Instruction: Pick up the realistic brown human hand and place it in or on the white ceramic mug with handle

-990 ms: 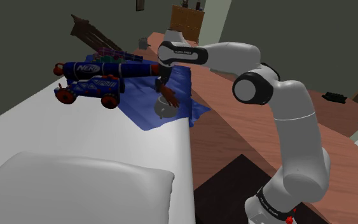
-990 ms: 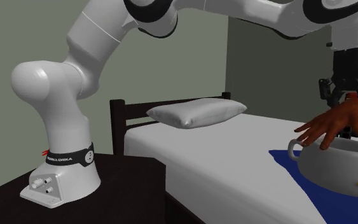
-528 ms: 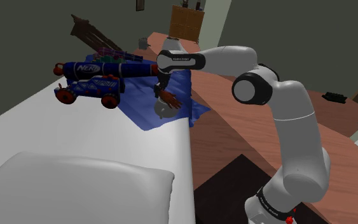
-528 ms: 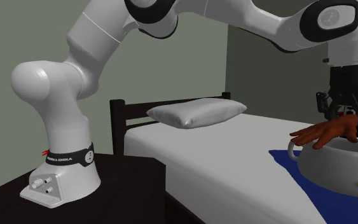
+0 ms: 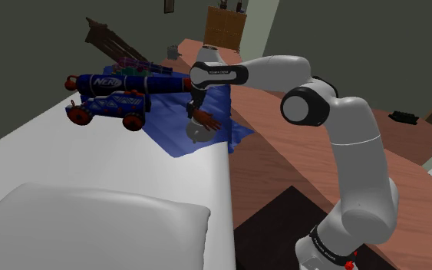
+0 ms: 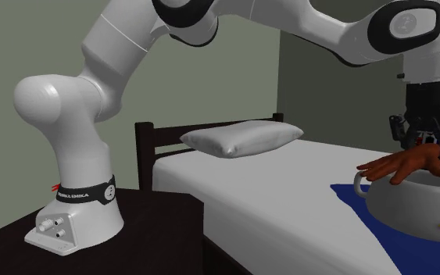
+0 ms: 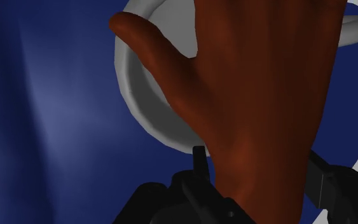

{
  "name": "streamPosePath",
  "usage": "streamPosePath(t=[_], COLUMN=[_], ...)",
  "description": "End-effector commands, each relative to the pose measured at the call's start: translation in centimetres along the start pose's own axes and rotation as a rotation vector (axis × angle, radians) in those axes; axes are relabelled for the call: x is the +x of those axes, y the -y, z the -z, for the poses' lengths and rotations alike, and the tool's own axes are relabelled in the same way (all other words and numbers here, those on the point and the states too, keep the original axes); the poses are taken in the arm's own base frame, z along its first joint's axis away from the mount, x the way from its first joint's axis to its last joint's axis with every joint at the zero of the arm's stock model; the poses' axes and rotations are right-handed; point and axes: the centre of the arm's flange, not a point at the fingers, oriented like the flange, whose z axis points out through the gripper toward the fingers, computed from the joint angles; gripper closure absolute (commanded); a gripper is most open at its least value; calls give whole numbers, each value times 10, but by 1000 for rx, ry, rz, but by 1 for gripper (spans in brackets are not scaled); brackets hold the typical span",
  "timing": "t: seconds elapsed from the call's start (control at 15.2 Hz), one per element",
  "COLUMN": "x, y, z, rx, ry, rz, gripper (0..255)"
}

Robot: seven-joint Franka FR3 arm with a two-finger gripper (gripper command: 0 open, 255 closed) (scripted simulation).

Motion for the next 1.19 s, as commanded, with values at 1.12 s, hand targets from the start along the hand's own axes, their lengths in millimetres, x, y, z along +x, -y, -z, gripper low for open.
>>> streamPosePath(t=[1.12], x=[2], y=[5], z=[38], rx=[14], ry=[20], rz=[9], gripper=[0])
